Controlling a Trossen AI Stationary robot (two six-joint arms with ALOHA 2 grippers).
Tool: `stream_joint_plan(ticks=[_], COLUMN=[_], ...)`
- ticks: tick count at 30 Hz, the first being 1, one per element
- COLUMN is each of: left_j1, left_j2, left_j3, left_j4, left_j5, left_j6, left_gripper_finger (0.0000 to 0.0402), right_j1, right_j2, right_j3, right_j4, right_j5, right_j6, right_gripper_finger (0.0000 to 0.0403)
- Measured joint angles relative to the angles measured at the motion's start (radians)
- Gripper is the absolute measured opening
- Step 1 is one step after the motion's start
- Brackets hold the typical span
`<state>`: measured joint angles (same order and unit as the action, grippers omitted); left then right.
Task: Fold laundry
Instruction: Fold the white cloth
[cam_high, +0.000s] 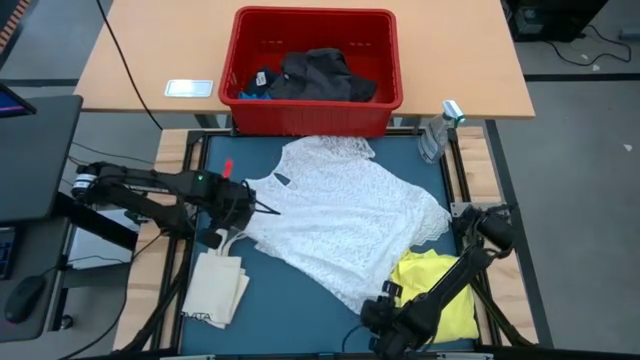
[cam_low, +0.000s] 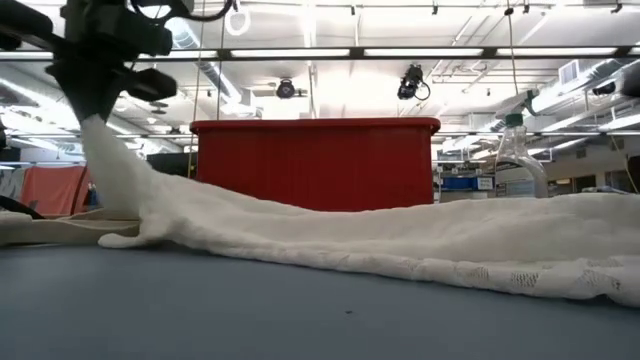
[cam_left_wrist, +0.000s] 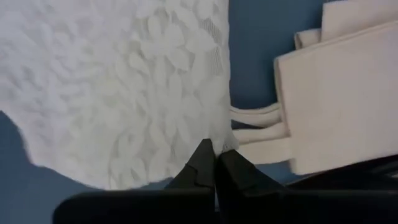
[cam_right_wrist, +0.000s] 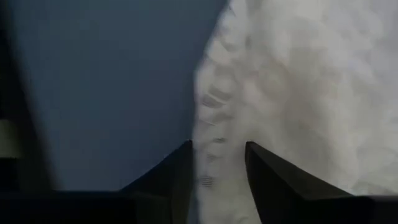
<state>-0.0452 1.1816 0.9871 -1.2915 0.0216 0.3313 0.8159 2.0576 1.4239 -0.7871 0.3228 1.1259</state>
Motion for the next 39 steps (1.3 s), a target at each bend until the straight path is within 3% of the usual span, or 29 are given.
stream_joint_plan(ticks=[6,8,10,12,17,23,28,33,39], left_j1=[-0.047,-0.066,-0.088,-0.107,-0.164,-0.170,-0.076,0.114,0.405], left_j2=[-0.003,-0.005,-0.005,-0.005,-0.006,-0.006,-0.006,-0.006,0.043], left_j3=[-0.013,-0.013,-0.013,-0.013,-0.013,0.017,0.093,0.141,0.080], left_j4=[-0.010,-0.011,-0.013,-0.013,-0.012,-0.005,0.035,0.127,0.236], left_j5=[0.055,0.056,0.076,0.138,0.325,0.329,0.147,-0.011,-0.017], left_j6=[-0.149,-0.194,-0.243,-0.291,-0.332,-0.304,-0.260,-0.176,0.013], left_gripper_finger=[0.0001,0.0001,0.0000,0.0000,0.0000,0.0000,0.0000,0.0000,0.0000], right_j1=[-0.029,-0.041,-0.049,-0.051,-0.047,-0.052,-0.110,-0.202,-0.365], right_j2=[0.067,0.069,0.061,0.029,-0.126,-0.306,-0.392,-0.451,-0.561], right_j3=[0.006,0.008,0.005,0.002,-0.006,-0.005,-0.002,-0.011,-0.204], right_j4=[-0.005,-0.005,-0.007,0.002,0.042,-0.032,-0.303,-0.528,-0.492], right_j5=[-0.057,-0.100,-0.135,-0.172,-0.217,-0.174,-0.131,-0.099,-0.114], right_j6=[0.003,0.045,0.080,0.069,0.032,0.026,0.099,0.131,0.121], right_gripper_finger=[0.0169,0.0139,0.0077,0.0023,0.0007,0.0004,0.0002,0.0002,0.0000])
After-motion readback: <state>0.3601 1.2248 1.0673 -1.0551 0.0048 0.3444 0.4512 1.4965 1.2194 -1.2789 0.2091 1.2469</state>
